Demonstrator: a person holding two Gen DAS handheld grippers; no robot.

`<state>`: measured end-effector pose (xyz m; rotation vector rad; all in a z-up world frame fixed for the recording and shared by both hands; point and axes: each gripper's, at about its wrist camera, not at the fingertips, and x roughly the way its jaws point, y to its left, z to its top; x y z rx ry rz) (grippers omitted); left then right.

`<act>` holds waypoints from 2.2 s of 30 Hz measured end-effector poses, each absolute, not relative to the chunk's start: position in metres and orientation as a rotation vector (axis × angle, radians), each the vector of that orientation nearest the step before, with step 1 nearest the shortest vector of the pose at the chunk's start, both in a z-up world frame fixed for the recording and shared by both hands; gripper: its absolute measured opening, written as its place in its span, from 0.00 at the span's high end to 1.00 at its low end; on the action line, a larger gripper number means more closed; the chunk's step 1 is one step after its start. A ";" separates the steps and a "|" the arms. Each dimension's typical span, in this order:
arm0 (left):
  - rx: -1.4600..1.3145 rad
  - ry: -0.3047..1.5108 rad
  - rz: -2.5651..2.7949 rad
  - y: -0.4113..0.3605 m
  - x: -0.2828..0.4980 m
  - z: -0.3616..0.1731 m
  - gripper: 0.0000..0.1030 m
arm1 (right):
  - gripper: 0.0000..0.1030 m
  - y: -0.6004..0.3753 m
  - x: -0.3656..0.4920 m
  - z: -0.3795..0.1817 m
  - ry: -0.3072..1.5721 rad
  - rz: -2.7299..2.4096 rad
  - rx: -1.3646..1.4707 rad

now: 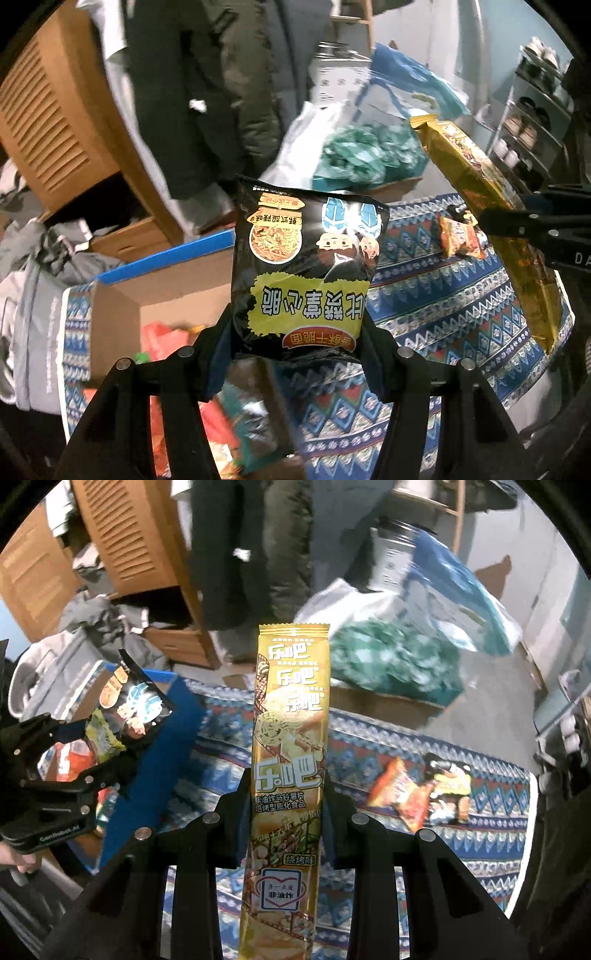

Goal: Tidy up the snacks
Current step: 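Carry the gold stick bag and black bag over the box, then open both tools to drop the gold stick bag and black bag into the box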

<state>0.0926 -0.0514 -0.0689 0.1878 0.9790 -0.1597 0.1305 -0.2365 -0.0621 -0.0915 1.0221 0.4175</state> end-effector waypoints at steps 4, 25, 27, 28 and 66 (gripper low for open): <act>0.186 0.972 -0.116 -0.028 0.083 -0.067 0.40 | 0.71 -0.207 0.128 -0.059 1.024 0.469 -0.119; -0.006 1.027 0.085 0.114 0.050 -0.089 0.40 | 0.71 -0.061 0.119 -0.065 1.096 0.672 -0.192; -0.024 1.023 0.093 0.123 0.048 -0.091 0.40 | 0.71 -0.049 0.120 -0.067 1.104 0.681 -0.192; -0.029 1.023 0.095 0.125 0.048 -0.092 0.40 | 0.71 -0.043 0.121 -0.068 1.109 0.685 -0.191; -0.007 0.951 0.084 0.107 0.034 -0.074 0.24 | 0.29 -0.042 0.106 -0.071 1.080 0.667 -0.296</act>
